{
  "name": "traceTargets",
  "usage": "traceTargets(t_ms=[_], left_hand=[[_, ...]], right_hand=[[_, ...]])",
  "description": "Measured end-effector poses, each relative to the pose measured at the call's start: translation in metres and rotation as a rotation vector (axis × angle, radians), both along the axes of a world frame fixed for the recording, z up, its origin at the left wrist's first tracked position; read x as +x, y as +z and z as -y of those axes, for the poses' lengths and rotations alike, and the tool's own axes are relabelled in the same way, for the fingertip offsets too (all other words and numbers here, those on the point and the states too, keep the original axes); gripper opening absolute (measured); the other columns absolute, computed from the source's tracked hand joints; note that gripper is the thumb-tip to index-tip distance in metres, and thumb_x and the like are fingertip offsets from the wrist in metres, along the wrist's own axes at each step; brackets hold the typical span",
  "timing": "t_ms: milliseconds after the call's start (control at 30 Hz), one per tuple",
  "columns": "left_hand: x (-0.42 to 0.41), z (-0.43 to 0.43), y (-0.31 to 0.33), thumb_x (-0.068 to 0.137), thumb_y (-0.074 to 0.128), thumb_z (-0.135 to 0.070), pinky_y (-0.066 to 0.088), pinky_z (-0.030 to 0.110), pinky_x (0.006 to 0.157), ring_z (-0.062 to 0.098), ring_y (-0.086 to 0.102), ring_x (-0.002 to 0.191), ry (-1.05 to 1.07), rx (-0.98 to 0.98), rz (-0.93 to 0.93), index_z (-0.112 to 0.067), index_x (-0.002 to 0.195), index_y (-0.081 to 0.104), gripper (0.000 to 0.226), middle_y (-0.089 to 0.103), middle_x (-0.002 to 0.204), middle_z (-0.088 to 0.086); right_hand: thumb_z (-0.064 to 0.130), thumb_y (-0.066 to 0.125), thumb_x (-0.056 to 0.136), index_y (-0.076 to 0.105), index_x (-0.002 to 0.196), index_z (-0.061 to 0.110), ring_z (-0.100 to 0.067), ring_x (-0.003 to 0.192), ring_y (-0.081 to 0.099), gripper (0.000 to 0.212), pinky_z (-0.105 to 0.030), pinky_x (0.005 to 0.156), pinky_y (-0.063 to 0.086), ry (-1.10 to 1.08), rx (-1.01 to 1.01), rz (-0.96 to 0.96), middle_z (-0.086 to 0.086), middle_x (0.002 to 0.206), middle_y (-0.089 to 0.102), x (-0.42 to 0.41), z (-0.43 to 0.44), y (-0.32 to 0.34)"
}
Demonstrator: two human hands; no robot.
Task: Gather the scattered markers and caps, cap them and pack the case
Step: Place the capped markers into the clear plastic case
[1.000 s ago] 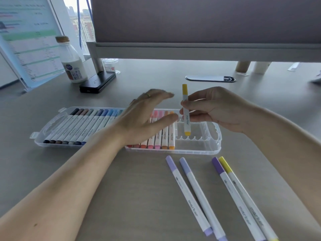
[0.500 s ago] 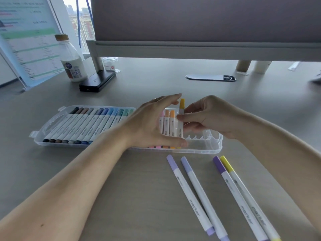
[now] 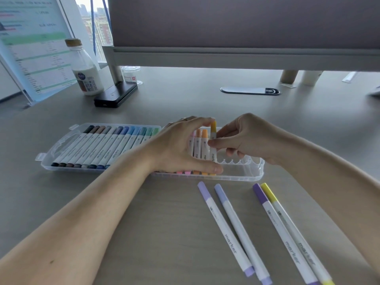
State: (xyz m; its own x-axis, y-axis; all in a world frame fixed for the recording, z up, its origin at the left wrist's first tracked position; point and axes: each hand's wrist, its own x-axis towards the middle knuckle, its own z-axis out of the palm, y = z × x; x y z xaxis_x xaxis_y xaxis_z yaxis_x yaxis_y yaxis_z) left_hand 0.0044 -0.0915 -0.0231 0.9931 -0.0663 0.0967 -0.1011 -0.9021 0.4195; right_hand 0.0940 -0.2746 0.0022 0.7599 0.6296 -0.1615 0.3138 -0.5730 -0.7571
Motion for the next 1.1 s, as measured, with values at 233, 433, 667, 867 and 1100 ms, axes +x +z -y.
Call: traceTargets(t_ms=[233,433,667,867,1100], left_hand=[[0.0011,-0.0012,0.0,0.061,0.074,-0.084,0.039,0.044,0.115,0.01,0.043,0.14,0.002,0.007,-0.019,-0.039,0.158,0.032,0.115,0.043,0.157,-0.015],[0.002,-0.0008,0.0024,0.059,0.072,-0.087,0.033,0.041,0.118,0.009,0.034,0.145,0.003,0.029,-0.034,-0.035,0.158,0.036,0.117,0.032,0.161,-0.017],[0.0048,-0.0024,0.0006,0.054,0.055,-0.096,0.037,0.039,0.115,0.007,0.038,0.14,0.005,0.049,-0.068,-0.035,0.155,0.041,0.119,0.035,0.159,-0.018],[0.0053,-0.0029,-0.0003,0.056,0.054,-0.096,0.036,0.035,0.112,0.007,0.04,0.139,-0.004,0.066,-0.067,-0.034,0.154,0.042,0.116,0.036,0.159,-0.018],[0.0045,-0.0016,0.001,0.055,0.053,-0.096,0.031,0.032,0.111,0.006,0.034,0.143,-0.001,0.079,-0.069,-0.035,0.153,0.044,0.115,0.033,0.16,-0.02]], right_hand=[[0.04,0.081,0.083,0.082,0.084,0.018,-0.015,0.064,0.065,0.023,-0.035,0.072,0.057,0.029,0.003,0.0,-0.003,0.072,0.078,0.0004,0.0012,-0.0028],[0.043,0.082,0.081,0.083,0.08,0.017,-0.012,0.06,0.064,0.026,-0.045,0.08,0.06,0.028,-0.021,0.021,-0.003,0.073,0.078,0.0005,0.0019,-0.0029],[0.046,0.082,0.079,0.081,0.077,0.014,-0.014,0.061,0.062,0.033,-0.038,0.071,0.055,0.058,-0.05,0.044,-0.005,0.075,0.078,0.0009,0.0027,-0.0034],[0.046,0.081,0.08,0.081,0.076,0.013,-0.011,0.057,0.06,0.033,-0.034,0.069,0.053,0.064,-0.054,0.059,-0.005,0.074,0.078,0.0003,0.003,-0.0033],[0.047,0.081,0.08,0.08,0.077,0.013,-0.011,0.056,0.061,0.034,-0.033,0.066,0.053,0.07,-0.063,0.066,-0.005,0.073,0.078,0.0005,0.0031,-0.0041]])
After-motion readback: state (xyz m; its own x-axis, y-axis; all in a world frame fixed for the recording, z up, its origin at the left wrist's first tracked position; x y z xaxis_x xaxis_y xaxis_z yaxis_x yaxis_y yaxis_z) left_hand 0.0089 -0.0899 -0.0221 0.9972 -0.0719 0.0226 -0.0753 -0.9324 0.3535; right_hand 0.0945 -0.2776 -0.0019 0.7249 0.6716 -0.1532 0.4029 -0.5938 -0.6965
